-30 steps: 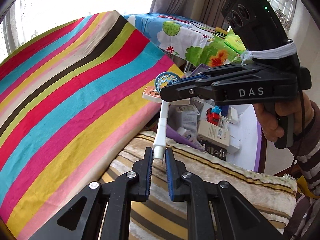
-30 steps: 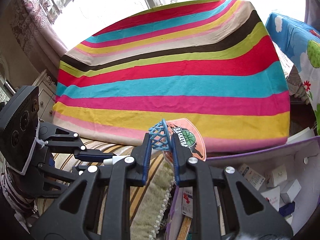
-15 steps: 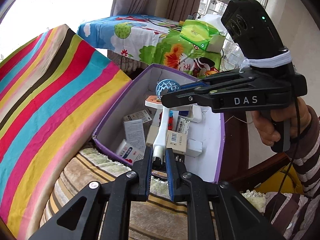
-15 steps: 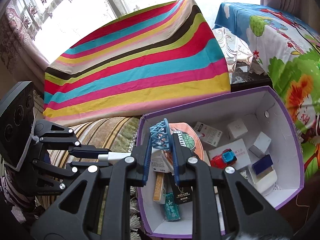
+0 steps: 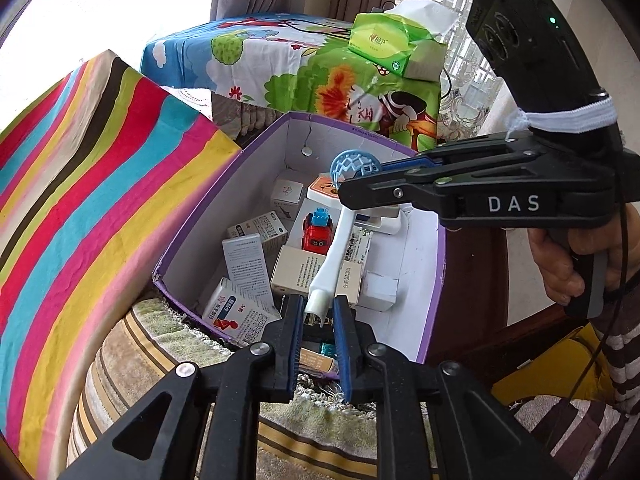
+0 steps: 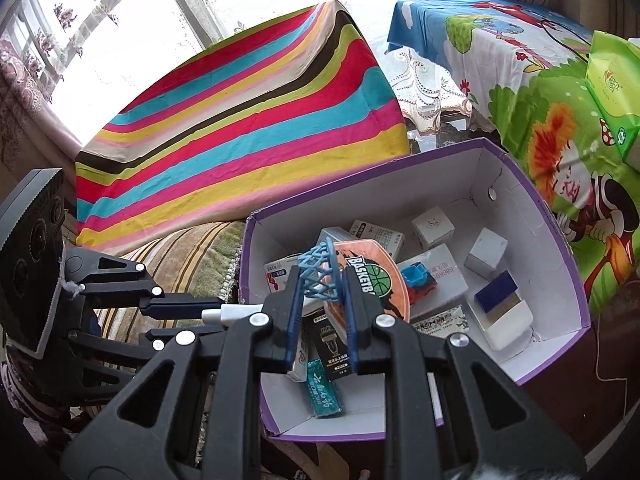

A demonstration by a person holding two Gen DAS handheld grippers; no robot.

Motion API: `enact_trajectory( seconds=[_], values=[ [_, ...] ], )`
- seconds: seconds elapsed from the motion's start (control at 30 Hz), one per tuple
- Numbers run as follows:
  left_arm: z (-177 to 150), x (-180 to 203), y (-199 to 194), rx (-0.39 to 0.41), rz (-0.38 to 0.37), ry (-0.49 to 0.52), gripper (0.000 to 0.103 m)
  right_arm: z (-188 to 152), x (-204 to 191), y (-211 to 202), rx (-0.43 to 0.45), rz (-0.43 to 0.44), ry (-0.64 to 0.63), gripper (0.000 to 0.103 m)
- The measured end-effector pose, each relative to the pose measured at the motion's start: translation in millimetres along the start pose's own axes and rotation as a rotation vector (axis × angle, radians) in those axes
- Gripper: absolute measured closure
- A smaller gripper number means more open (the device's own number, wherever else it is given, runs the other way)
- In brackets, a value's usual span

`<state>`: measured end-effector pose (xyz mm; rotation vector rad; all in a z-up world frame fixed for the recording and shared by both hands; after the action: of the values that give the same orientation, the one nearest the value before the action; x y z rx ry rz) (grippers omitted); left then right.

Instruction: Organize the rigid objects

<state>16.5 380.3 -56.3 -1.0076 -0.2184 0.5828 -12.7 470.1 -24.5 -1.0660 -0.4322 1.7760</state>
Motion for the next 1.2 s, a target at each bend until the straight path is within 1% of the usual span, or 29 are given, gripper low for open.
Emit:
enact_trajectory(
  seconds=[0.17,0.27,0.33,0.37,0.4,0.5,0.53,0.57,0.6,0.67,0.7,0.73,0.8,0.87,0.93,1.0,1.07,1.13,1.2],
  values=[
    [1,-2,8,-0.022,0.047,-0.007,0.083,-5,11,-1,-0.005,-0.035,0.022,0.081],
    [1,-4,12,-0.039,0.079,-0.013,0.082,-7,19,-3,-0.004,-0.090,0.027,0.081],
    [0,-5,13,-0.048,0.093,-0.021,0.076,-7,27,-6,-0.003,-0.130,0.043,0.081],
    [0,-7,12,-0.050,0.101,-0.029,0.068,-8,31,-7,-0.001,-0.142,0.053,0.081],
    [0,-7,12,-0.051,0.108,-0.037,0.063,-8,34,-8,0.000,-0.154,0.062,0.081],
    [-2,-8,6,-0.055,0.114,-0.086,0.039,-11,41,-13,0.000,-0.197,0.083,0.081],
    [-5,-7,4,-0.061,0.108,-0.108,0.036,-13,41,-14,-0.002,-0.210,0.086,0.079],
    [-9,-7,2,-0.073,0.102,-0.133,0.031,-15,42,-16,-0.005,-0.226,0.089,0.072],
    [-13,-6,1,-0.086,0.098,-0.161,0.029,-17,42,-19,-0.007,-0.240,0.095,0.066],
    [-23,-7,0,-0.111,0.081,-0.227,0.027,-23,41,-25,-0.001,-0.264,0.107,0.045],
    [-28,-9,0,-0.127,0.080,-0.263,0.025,-25,41,-30,0.006,-0.281,0.112,0.043],
    [-32,-9,0,-0.135,0.083,-0.285,0.025,-28,40,-34,0.012,-0.297,0.112,0.041],
    [-36,-10,-2,-0.124,0.096,-0.317,0.024,-34,37,-43,0.017,-0.328,0.112,0.040],
    [-38,-8,-3,-0.121,0.124,-0.319,0.023,-40,35,-52,0.030,-0.364,0.111,0.039],
    [-39,-5,0,-0.138,0.146,-0.299,0.020,-48,33,-61,0.047,-0.406,0.119,0.035],
    [-39,-2,3,-0.144,0.151,-0.299,0.016,-55,28,-67,0.061,-0.443,0.112,0.035],
    [-41,-4,4,-0.144,0.139,-0.327,0.015,-60,26,-71,0.073,-0.480,0.099,0.033],
    [-40,-5,4,-0.140,0.125,-0.347,0.013,-65,25,-71,0.081,-0.484,0.102,0.033],
    [-40,-6,3,-0.134,0.124,-0.366,0.013,-69,27,-70,0.084,-0.475,0.125,0.033]
  ],
)
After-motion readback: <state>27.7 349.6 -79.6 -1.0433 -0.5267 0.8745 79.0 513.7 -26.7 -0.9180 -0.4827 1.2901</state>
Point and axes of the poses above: each gripper's, at about its wrist camera, not at the fingertips, and y roughly the way its jaws point, x to its right, z to its top, the point moved 9 cm from there along y, roughly the way its jaws point, and after that the axes turned 14 degrees about z, right-handed, at the moved point
